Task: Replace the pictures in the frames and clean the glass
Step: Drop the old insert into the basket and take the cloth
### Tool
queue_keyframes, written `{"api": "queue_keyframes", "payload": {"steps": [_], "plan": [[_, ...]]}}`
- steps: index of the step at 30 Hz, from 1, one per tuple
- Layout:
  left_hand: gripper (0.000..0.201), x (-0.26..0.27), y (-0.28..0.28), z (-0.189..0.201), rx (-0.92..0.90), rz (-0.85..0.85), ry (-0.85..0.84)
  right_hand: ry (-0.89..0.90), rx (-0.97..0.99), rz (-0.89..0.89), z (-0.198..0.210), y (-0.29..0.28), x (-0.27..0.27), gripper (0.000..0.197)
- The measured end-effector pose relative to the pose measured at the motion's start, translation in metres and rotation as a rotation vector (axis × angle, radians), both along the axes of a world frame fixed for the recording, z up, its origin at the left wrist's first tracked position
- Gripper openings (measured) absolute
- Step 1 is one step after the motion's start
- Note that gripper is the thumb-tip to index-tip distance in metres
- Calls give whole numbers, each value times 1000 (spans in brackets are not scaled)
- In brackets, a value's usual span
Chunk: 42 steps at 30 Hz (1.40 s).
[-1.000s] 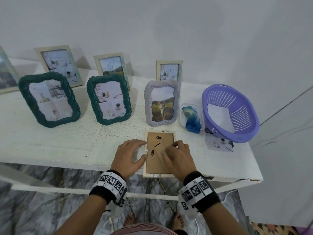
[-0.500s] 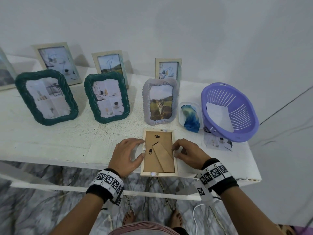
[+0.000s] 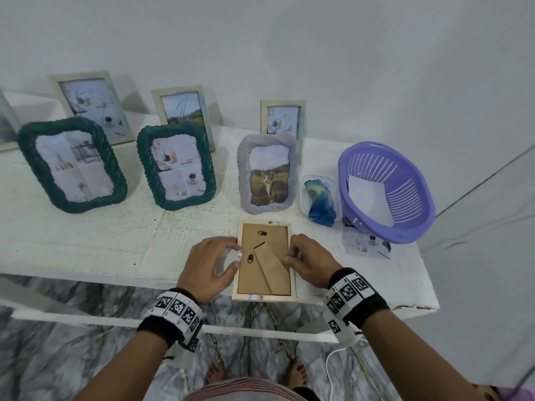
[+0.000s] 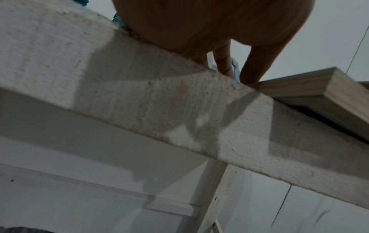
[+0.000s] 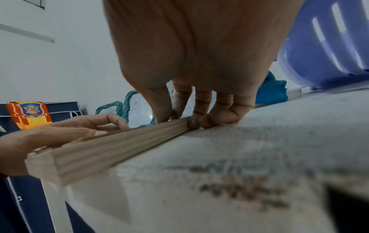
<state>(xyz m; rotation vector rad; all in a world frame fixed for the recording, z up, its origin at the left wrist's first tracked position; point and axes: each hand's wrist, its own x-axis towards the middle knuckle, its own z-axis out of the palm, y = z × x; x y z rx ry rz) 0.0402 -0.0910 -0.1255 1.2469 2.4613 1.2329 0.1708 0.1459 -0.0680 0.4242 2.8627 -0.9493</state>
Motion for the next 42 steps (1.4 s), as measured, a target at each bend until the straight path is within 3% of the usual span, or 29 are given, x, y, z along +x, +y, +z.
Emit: {"api": "queue_keyframes", "payload": {"steps": [17,22,25,27,37,42], "plan": [[22,0,3,2,-88,-37,17,-40,75,10,5,-2,-4,18],[32,-1,3,0,-97,-22,9,41,278,-30,13,-4,-24,36],[35,-1,3,-1,-90,-14,0,-10,292,-6,13,-6,-38,49],[35,-2,3,-2,-87,-15,3,-64,318,23,12,-8,-42,48],[37,-1,3,-1,-119,-27,46,-67,251,18,8,-9,-39,43],[37,-2,3,-2,-120,-23,46,-43,125,-8,2,-2,-34,45]]}}
